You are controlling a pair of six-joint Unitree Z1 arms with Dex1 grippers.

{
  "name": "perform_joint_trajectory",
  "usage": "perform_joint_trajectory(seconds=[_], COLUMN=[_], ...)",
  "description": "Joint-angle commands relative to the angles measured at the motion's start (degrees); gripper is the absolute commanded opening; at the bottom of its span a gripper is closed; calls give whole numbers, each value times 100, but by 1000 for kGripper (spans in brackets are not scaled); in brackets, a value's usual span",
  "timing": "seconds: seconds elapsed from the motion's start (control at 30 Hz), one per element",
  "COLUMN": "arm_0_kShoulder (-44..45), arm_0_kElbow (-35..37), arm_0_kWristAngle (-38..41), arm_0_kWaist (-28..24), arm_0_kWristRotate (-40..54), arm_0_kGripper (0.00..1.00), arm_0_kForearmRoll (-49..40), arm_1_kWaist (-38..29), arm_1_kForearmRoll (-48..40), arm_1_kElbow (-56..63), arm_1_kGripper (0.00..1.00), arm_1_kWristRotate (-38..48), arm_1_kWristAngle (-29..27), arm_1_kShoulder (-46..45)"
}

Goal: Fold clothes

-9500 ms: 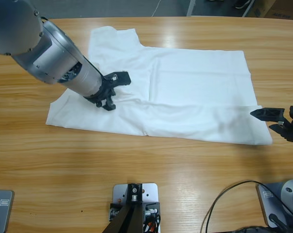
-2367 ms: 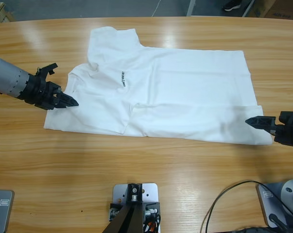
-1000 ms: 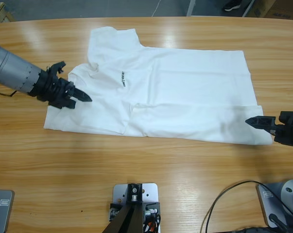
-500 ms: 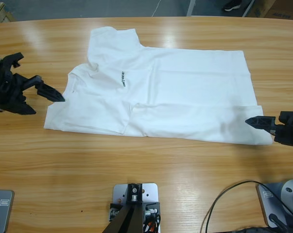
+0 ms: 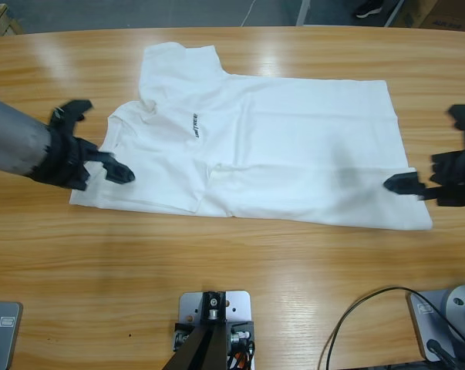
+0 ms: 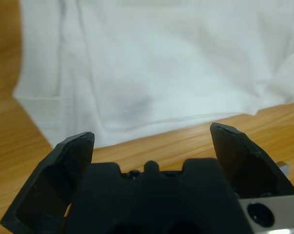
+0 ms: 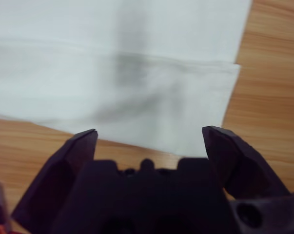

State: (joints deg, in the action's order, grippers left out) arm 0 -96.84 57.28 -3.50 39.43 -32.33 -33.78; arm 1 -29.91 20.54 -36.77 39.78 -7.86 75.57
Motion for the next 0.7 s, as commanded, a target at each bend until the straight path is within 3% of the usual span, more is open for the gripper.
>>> perform_joint_trajectory(seconds=[0.03,0.13,0.23,0.7], arm_0_kShoulder=[-789,-888,-941,-1245], arm_0_kElbow=[-237,-307,-340,-451], arm_0_kWristAngle=[-259,-456,-564,-505], arm_0_kWaist=[479,504,504,504], arm_0_kWristRotate=[-325,-466,-626,-1048], arm_0_kGripper=[937,999,1000,1000], arm_0_kForearmRoll=[409,509,498,201], arm_1_kWaist=[-244,-244,-244,-36], arm_1_kForearmRoll=[-463,-577,-568,-551], arm_1_kElbow=[53,0,-32,-139], arm_1_kGripper=[884,937,980,987], arm_1_kWristRotate=[160,154,146,77], arm_1_kWristAngle=[-233,-219,-188,48], arm_1_kShoulder=[1160,1450,1798,2311])
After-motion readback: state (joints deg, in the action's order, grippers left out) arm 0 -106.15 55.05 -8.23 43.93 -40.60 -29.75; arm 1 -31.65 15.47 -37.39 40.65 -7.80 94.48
